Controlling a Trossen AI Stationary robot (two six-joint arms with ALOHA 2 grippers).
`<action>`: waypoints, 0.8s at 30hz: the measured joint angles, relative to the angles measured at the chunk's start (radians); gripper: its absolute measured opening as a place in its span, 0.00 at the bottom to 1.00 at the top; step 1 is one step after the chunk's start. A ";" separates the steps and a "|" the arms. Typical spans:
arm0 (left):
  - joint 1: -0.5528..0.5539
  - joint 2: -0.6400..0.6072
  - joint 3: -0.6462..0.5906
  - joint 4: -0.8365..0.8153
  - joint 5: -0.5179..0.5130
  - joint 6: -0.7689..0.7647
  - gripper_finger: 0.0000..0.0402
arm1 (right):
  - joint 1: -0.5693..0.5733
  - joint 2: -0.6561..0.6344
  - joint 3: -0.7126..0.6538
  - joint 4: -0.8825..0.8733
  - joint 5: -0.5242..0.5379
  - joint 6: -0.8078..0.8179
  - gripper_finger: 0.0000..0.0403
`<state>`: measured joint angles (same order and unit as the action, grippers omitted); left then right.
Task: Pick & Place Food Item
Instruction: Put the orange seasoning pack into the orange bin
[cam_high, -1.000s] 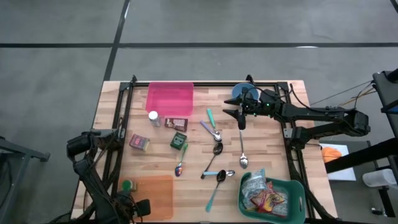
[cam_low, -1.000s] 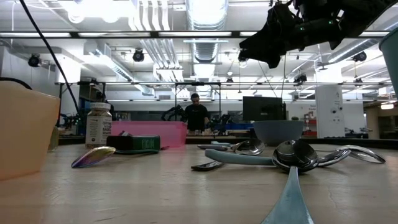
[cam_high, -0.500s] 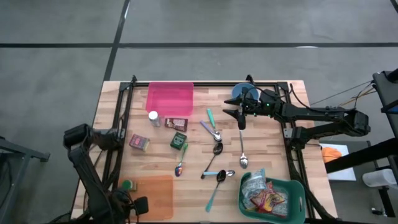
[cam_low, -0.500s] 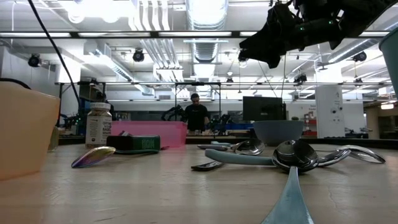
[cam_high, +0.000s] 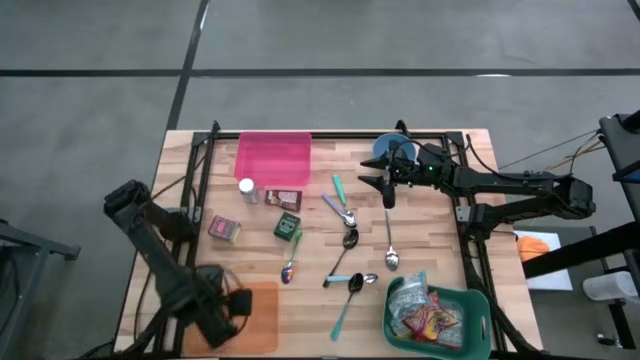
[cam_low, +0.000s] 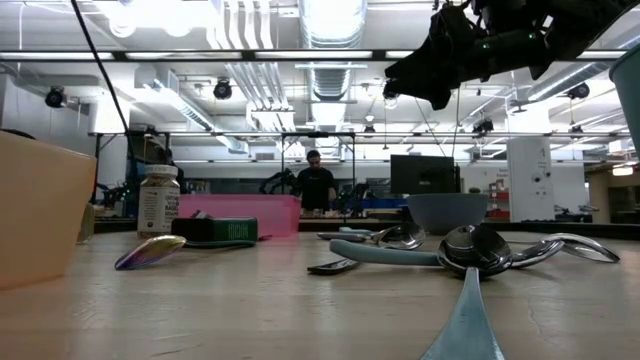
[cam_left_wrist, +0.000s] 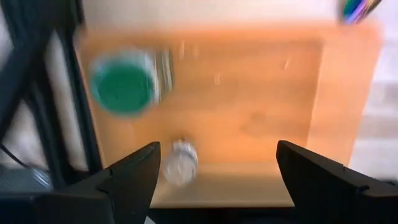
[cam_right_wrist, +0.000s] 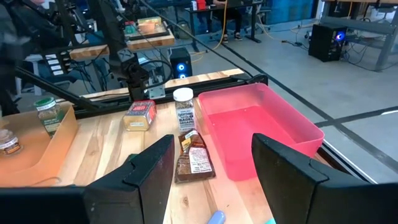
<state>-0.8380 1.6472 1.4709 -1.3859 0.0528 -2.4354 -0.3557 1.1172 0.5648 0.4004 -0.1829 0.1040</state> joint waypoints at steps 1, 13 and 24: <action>0.031 -0.004 0.014 -0.042 0.000 0.056 0.81 | 0.000 0.000 0.000 0.000 0.000 0.000 0.52; 0.467 -0.010 -0.006 -0.186 0.045 0.715 0.81 | 0.000 0.000 0.000 0.000 0.000 0.000 0.52; 0.775 -0.009 -0.011 -0.163 -0.193 1.057 0.81 | 0.000 0.000 0.000 0.000 0.000 0.000 0.52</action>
<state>-0.0633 1.6378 1.4601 -1.5489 -0.1399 -1.3788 -0.3559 1.1175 0.5648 0.4000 -0.1831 0.1040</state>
